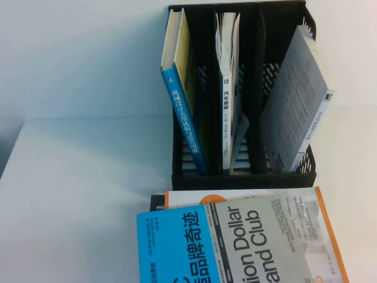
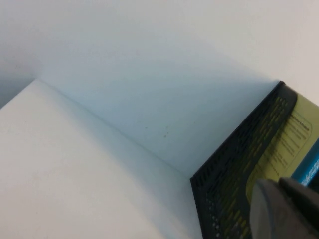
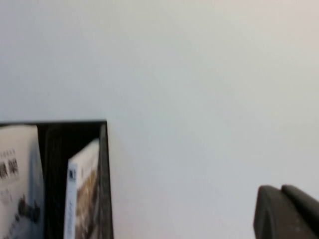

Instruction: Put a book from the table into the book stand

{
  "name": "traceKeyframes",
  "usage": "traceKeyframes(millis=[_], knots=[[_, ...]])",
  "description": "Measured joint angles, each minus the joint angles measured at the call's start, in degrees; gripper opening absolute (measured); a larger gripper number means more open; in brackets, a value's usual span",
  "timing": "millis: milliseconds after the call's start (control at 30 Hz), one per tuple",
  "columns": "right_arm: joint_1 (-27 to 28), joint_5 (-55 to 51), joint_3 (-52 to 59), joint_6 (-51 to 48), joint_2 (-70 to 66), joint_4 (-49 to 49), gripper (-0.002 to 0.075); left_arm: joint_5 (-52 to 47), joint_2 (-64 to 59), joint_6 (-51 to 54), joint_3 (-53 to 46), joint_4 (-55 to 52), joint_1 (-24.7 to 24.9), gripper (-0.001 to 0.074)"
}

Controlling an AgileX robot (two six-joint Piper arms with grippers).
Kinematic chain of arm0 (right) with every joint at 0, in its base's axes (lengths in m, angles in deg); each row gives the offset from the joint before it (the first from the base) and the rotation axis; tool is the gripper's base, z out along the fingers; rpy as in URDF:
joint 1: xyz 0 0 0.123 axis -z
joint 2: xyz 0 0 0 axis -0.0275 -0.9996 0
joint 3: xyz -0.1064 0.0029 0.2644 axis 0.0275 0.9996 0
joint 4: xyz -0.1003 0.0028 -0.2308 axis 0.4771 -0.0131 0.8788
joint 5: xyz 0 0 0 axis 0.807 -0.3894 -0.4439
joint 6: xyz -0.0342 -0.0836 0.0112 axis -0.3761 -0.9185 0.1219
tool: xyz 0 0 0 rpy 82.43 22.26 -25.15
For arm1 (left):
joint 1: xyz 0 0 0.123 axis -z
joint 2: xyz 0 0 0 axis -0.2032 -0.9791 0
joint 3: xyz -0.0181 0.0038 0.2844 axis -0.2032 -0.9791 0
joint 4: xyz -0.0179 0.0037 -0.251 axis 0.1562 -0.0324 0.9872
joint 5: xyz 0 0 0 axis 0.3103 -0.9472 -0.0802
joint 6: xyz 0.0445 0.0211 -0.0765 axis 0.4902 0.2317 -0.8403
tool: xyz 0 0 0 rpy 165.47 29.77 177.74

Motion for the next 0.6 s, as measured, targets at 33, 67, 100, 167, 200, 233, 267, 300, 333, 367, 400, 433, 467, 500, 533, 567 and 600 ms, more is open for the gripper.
traceKeyframes(millis=[33, 67, 100, 167, 200, 233, 267, 300, 333, 367, 400, 433, 467, 500, 533, 567, 600], knots=[[0.0, 2.0, 0.0, 1.0, 0.0, -0.1, -0.0003, 0.8, 0.0, 0.0, 0.0, 0.3, 0.0, -0.0004], [0.0, 4.4, 0.0, 2.6, 0.0, -0.1, -0.0003, 2.1, 0.0, -0.5, 0.0, 1.1, 0.0, -0.0004], [0.0, 6.4, 0.0, 4.0, 0.0, -0.1, -0.0003, 3.6, 0.0, -1.4, 0.0, 2.3, 0.0, -0.0004], [0.0, 11.1, 0.0, 6.1, 0.0, -0.1, -0.0003, 5.6, 0.0, -2.7, 0.0, 4.8, 0.0, -0.0004], [0.0, 12.9, 0.0, 6.5, 0.0, -0.1, -0.0003, 6.2, 0.0, -3.3, 0.0, 5.4, 0.0, -0.0004], [0.0, 14.7, 0.0, 6.9, 0.0, 0.0, -0.0003, 6.8, 0.0, -3.7, 0.0, 5.8, 0.0, -0.0004], [0.0, 15.8, -0.1, 7.1, 0.0, 0.2, -0.0003, 7.1, 0.0, -4.2, 0.0, 5.9, 0.0, -0.0004], [0.0, 16.0, -0.8, 7.2, 0.0, 0.7, -0.0003, 7.2, 0.0, -4.5, 0.0, 6.2, 0.0, -0.0004], [0.0, 16.0, -2.0, 7.2, 0.0, 1.3, -0.0003, 7.2, 0.0, -4.7, 0.3, 6.2, 0.0, -0.0004], [0.0, 15.8, -3.7, 7.3, 0.0, 2.4, -0.0003, 7.1, 0.0, -4.7, 1.2, 6.4, 0.0, -0.0004], [0.0, 15.5, -5.4, 7.3, 0.0, 3.4, -0.0003, 7.3, 0.0, -4.7, 2.6, 6.4, 0.0, -0.0004], [0.0, 15.2, -7.8, 7.3, 0.0, 5.0, -0.0003, 7.6, 0.0, -4.5, 4.0, 6.3, 0.0, -0.0004], [0.0, 14.9, -10.5, 7.5, 0.0, 7.0, -0.0003, 8.3, 0.0, -4.5, 5.9, 5.6, 0.0, -0.0004], [0.0, 14.6, -12.7, 7.5, 0.0, 8.6, -0.0003, 9.4, 0.0, -4.4, 7.9, 4.4, 0.0, -0.0004], [0.0, 14.6, -15.5, 7.5, 0.0, 10.5, -0.0003, 10.4, 0.0, -4.2, 9.9, 3.1, 0.0, -0.0004], [0.0, 14.6, -18.2, 7.5, -0.1, 12.3, -0.0003, 11.8, 0.0, -4.0, 11.9, 1.1, 0.0, -0.0004], [0.0, 14.6, -20.5, 7.5, -0.5, 13.6, -0.0003, 13.2, 0.0, -3.8, 13.9, -1.2, 0.1, -0.0004]])
